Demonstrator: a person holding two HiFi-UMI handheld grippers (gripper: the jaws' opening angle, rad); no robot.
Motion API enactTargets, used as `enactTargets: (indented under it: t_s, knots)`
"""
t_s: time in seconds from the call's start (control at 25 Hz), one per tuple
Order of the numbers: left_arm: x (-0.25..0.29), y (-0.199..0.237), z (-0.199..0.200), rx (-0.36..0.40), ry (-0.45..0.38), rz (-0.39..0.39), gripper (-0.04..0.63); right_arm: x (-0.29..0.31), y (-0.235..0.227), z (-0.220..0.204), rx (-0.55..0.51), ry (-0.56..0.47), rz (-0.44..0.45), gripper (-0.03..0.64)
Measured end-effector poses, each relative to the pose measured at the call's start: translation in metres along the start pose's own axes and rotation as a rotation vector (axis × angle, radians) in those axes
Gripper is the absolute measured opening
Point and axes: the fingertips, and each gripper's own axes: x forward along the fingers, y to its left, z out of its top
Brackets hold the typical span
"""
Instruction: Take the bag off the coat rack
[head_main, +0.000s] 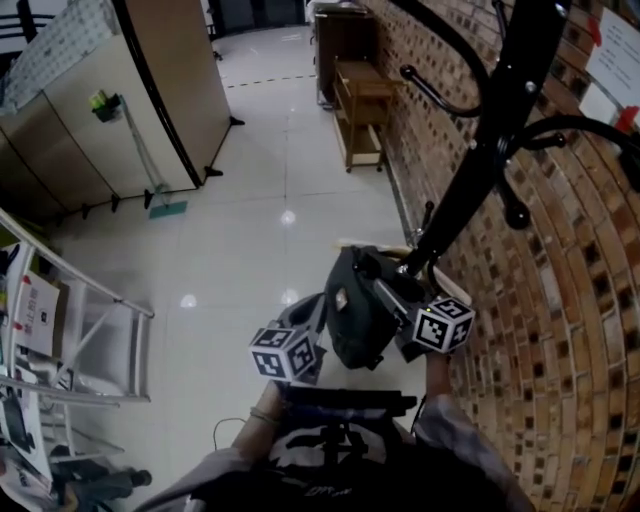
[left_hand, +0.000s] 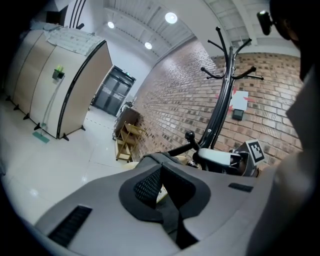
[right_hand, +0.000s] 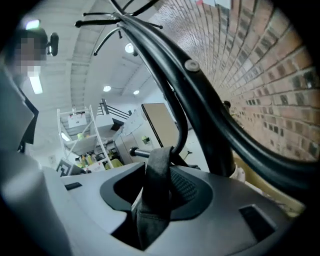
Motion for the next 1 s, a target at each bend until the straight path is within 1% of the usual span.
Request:
enactTargets:
  t_s: [0.08,0.24,0.32,0.48,0.6,0.68,0.8,0.88,1.0]
  knots:
    - [-0.003,0.004,0.0,-0.005,-0.007,0.023,0.008,0.002,0.003,-0.001,0.012,0.015,0.051,0.144]
    - [-0.007,0.009,-0.002,-0.008,-0.009,0.052,0.008,0.004,0.005,-0.002,0.005,0.007,0.1,0.124]
    - [-0.008,0.011,-0.002,-0.007,-0.007,0.06,0.008,0.006,0.007,-0.002,-0.005,-0.016,0.113,0.118]
    - [-0.009,0.011,-0.002,-0.004,-0.009,0.069,0.008,0.003,0.013,0.003,-0.004,-0.103,0.121,0.109]
    - [-0.011,0.015,-0.001,-0.002,-0.011,0.078,0.008,0.004,0.021,0.008,0.038,-0.157,0.146,0.095]
    - [-0.013,0.018,0.0,-0.001,-0.014,0.083,0.008,0.005,0.026,0.011,0.083,-0.192,0.167,0.056]
    - [-0.015,0.022,0.003,0.003,-0.02,0.088,0.008,0.006,0.031,0.015,0.144,-0.237,0.17,0.043]
    - [-0.017,0.025,0.008,0.005,-0.025,0.092,0.008,0.006,0.035,0.018,0.162,-0.25,0.174,0.043]
    - [-0.02,0.032,0.014,-0.001,-0.037,0.098,0.008,0.009,0.05,0.024,0.159,-0.248,0.206,0.041]
